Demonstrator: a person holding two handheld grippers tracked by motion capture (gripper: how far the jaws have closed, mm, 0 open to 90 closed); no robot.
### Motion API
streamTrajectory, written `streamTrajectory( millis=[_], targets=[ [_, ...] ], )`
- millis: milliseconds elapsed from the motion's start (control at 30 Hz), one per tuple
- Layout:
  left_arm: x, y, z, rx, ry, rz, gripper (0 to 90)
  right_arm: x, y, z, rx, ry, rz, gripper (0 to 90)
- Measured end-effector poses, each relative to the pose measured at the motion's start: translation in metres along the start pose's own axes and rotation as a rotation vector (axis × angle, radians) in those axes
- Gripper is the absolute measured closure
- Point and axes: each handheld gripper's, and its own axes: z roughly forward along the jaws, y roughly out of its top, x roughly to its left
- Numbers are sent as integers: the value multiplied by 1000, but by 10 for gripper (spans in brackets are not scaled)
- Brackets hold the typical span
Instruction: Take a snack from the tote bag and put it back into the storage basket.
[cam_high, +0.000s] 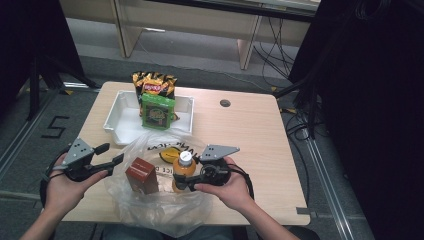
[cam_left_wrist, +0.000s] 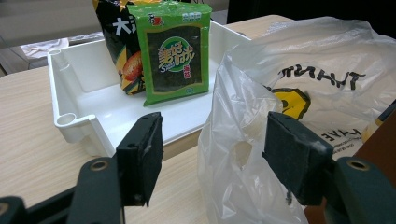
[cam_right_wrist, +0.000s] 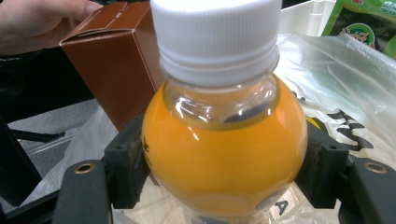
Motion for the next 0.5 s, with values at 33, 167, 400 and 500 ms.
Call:
streamTrajectory(
  millis=[33,167,400,500],
  targets=[
    [0,0,0,0,0,0,370,0,0,0,1,-2,2,314],
    [0,0,0,3,0,4,370,0,3,0,-9,-9,-2,314],
    [1,0,2,-1,-9,5,370,0,9,-1,-19,-15,3,314],
    [0,0,2,4,-6,4,370,-1,12,-1,-21,-22,4,315]
  ],
)
